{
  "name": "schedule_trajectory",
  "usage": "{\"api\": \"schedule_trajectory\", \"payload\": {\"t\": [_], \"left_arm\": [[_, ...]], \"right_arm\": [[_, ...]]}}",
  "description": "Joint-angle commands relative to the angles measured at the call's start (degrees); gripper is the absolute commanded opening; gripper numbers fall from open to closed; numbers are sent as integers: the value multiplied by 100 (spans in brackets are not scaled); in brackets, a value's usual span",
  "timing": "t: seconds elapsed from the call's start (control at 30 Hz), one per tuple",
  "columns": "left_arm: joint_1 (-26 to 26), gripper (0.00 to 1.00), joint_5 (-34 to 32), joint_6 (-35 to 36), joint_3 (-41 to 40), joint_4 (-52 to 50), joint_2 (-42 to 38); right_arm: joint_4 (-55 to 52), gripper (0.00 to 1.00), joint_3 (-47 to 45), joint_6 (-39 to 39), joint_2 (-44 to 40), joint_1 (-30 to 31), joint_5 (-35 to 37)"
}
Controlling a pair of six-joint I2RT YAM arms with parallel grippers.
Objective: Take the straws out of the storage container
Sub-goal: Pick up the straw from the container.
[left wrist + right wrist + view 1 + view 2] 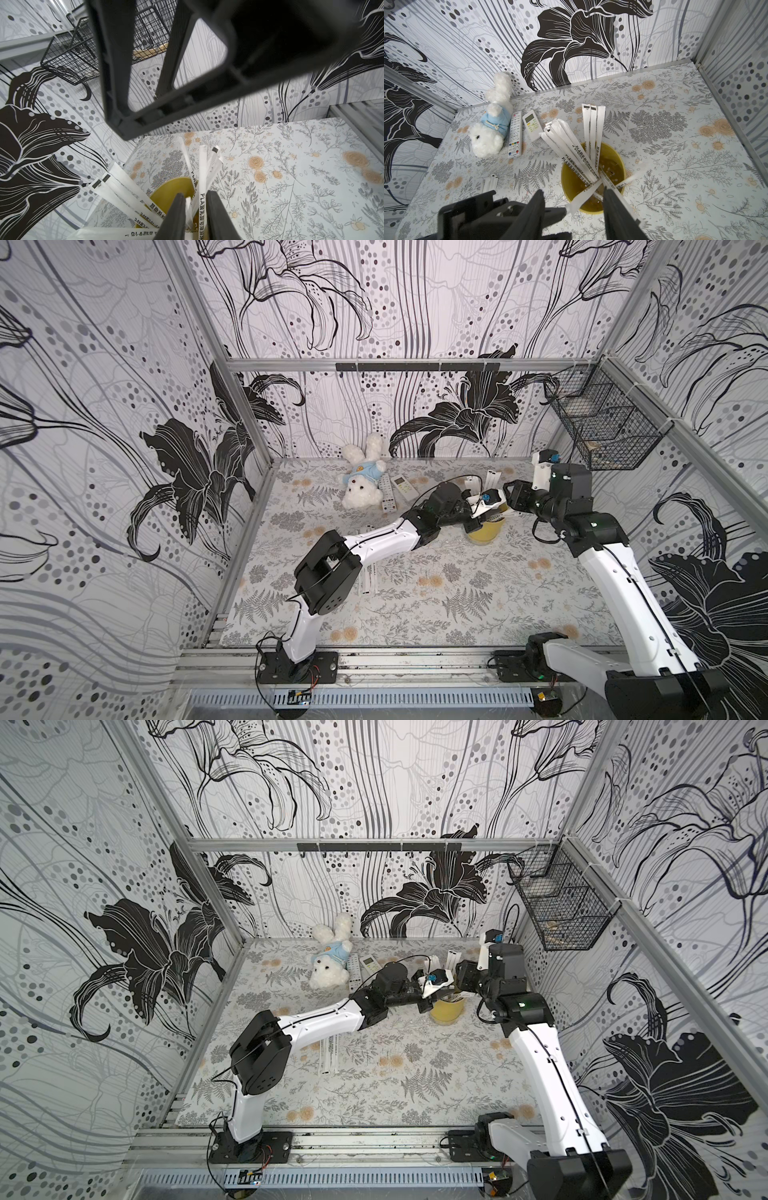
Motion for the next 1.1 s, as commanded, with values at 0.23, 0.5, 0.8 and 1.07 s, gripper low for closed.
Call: {"api": "schedule_trajectory", "payload": {"t": [0.23, 0.5, 0.8, 1.07], "left_arm": [[-4, 35, -450, 6, 24, 255, 393], [4, 35, -719, 45, 95, 281, 600], [30, 35, -822, -47, 268, 291, 794], [37, 34, -793, -175, 502, 370, 947]], "right_arm": [[146, 49, -44, 24, -152, -23, -128], [190, 49, -97, 8, -144, -23, -146], [214, 49, -132, -4, -144, -23, -155], [223, 48, -168, -10, -135, -21, -172]]}}
